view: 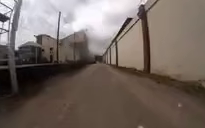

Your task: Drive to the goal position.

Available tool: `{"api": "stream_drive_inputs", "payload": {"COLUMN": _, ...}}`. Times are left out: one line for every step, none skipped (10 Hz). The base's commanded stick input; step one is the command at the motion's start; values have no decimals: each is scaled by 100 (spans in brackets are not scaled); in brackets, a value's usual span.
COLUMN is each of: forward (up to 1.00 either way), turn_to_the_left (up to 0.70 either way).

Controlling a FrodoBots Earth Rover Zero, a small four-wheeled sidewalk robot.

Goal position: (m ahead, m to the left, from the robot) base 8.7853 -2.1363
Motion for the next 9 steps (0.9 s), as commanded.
{"api": "stream_drive_inputs", "payload": {"forward": 100, "turn_to_the_left": 0}}
{"api": "stream_drive_inputs", "payload": {"forward": 100, "turn_to_the_left": 0}}
{"api": "stream_drive_inputs", "payload": {"forward": 100, "turn_to_the_left": 0}}
{"api": "stream_drive_inputs", "payload": {"forward": 100, "turn_to_the_left": 0}}
{"api": "stream_drive_inputs", "payload": {"forward": 100, "turn_to_the_left": 0}}
{"api": "stream_drive_inputs", "payload": {"forward": 100, "turn_to_the_left": 0}}
{"api": "stream_drive_inputs", "payload": {"forward": 100, "turn_to_the_left": 0}}
{"api": "stream_drive_inputs", "payload": {"forward": 100, "turn_to_the_left": 0}}
{"api": "stream_drive_inputs", "payload": {"forward": 100, "turn_to_the_left": 0}}
